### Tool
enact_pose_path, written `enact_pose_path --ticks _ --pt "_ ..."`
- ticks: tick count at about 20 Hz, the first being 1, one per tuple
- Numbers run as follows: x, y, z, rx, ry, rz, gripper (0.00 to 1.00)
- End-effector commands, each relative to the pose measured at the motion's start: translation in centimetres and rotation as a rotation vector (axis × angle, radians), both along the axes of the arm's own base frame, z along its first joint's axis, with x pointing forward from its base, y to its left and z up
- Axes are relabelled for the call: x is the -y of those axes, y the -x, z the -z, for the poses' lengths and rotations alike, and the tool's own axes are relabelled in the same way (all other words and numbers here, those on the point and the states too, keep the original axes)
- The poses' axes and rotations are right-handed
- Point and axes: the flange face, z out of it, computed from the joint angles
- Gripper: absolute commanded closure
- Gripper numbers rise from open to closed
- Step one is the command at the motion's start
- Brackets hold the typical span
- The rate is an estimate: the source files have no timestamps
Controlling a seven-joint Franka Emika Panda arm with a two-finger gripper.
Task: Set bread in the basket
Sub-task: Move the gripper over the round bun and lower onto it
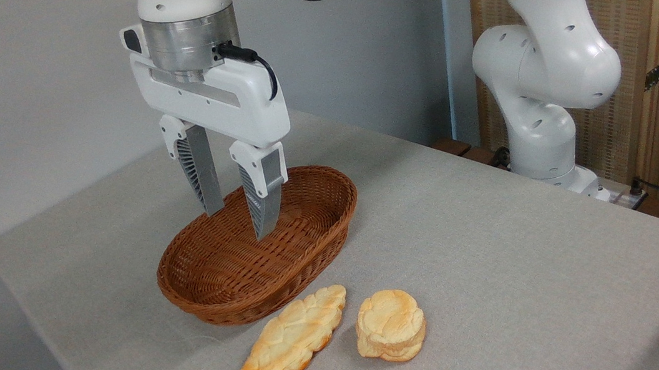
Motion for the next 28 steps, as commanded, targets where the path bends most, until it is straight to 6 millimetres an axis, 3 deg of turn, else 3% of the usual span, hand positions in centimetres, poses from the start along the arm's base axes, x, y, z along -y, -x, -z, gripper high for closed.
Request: enact_pose_path --ticks 1,5,8,12,23,28 --pt "-0.2 0.5 -0.1 -0.043 -0.003 0.022 0.00" --pt "-0.9 1.1 -0.1 -0.068 -0.008 0.117 0.00" --pt "-1.9 1.8 1.3 -0.086 -0.010 0.198 0.00" --pt "-5.2 2.9 2.9 -0.106 -0.056 0.366 0.00" --pt "-12.4 4.1 10.4 -0.094 -0.103 0.748 0.00" --pt "-12.5 4.7 13.3 -0.109 -0.094 0.809 0.00"
